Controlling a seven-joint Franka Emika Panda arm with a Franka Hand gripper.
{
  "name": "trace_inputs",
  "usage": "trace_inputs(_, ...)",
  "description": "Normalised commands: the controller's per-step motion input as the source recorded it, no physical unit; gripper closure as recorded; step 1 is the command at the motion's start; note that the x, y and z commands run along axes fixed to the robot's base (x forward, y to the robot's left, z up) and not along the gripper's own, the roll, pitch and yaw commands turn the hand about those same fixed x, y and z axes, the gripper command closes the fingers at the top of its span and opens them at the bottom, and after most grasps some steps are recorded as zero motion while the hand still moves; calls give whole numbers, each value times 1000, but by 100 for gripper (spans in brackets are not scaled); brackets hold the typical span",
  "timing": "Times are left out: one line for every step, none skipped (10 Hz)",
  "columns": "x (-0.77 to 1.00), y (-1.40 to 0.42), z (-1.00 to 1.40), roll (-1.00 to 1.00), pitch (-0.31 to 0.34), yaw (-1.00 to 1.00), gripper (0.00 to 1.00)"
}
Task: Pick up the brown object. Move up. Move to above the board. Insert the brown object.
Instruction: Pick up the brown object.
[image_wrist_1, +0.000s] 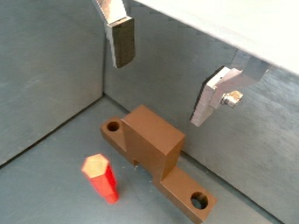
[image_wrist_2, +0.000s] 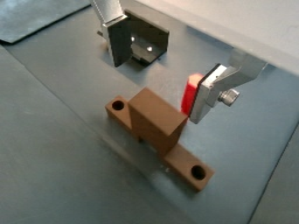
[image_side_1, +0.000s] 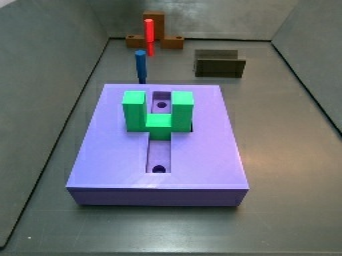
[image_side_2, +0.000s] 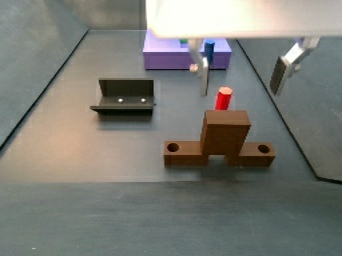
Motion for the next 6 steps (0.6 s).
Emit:
trace_inputs(169, 200, -54, -141, 0, -191, 0)
trace_inputs(263, 143, -34, -170, -11, -143, 0)
trace_inputs(314, 51, -109, -151, -26, 0, 0)
trace_inputs(274, 0, -191, -136, -61, 0, 0)
trace_inputs(260, 0, -240, -137, -76, 37, 0)
trace_inputs(149, 0, -329, -117, -131, 134, 0)
